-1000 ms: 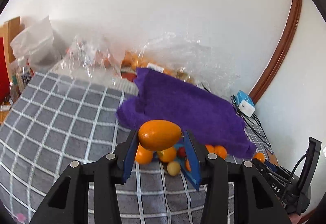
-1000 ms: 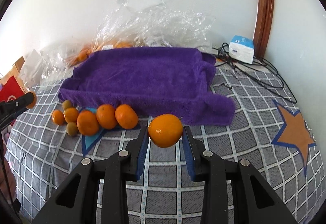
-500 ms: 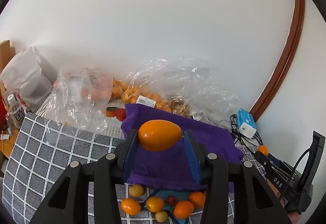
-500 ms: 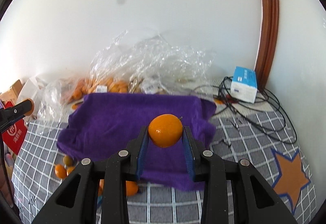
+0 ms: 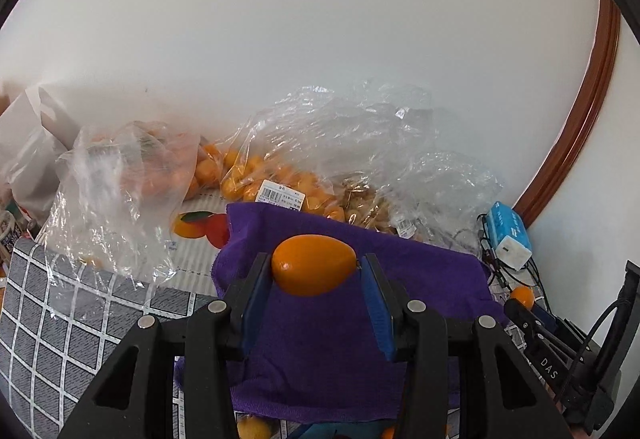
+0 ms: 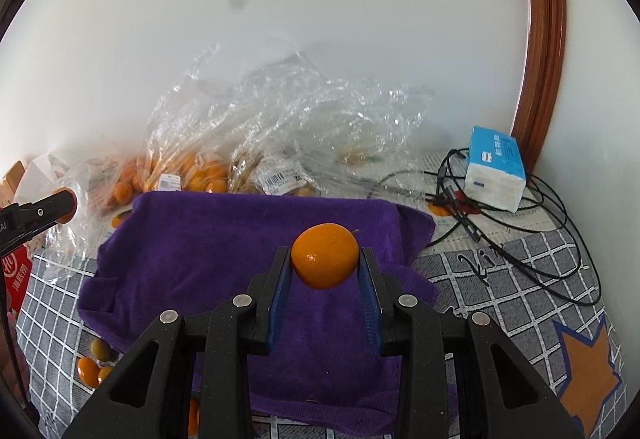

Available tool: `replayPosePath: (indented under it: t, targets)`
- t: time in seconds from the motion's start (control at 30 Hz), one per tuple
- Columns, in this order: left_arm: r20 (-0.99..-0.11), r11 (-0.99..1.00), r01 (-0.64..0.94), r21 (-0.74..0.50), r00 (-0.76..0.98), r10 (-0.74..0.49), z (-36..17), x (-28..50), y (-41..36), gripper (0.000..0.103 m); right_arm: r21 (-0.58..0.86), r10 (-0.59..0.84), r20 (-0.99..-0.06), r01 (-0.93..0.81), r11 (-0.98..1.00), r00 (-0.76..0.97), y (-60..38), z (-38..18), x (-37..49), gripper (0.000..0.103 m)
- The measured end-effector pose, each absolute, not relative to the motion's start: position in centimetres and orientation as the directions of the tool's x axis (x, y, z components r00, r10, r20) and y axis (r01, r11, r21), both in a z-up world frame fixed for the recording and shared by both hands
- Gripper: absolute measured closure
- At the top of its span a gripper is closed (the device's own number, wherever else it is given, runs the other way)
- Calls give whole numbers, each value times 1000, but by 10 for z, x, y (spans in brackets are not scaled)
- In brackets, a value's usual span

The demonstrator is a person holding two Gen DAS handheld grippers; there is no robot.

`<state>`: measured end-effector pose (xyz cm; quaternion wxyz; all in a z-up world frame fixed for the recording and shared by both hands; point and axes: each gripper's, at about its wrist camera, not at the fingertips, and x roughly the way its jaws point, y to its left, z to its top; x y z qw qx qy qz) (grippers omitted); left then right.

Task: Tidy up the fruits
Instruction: 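Carry both fruits over the purple towel and open the right gripper, then open the left gripper to drop the oval fruit onto the towel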

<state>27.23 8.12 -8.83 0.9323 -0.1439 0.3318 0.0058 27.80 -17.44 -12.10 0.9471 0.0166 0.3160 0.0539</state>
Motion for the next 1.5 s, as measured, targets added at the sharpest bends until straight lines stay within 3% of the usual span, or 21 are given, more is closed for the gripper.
replayPosePath:
  t: [0.7,1.23,1.5]
  targets:
    - [-745,976,-84,-202,660,-97,-152,309,69,60,25,74,-726,-82,996,683,-168,-182,319,70]
    - [-798,985,-75,-154,597,-79,-169,315,63,60,15,65,-756,-82,997,651,-168,-198,326,69]
    - [-816,989,-57,-139,573,-82,-172,317,57,59,33,85,-736,-89,995,671,-168,-186,313,39]
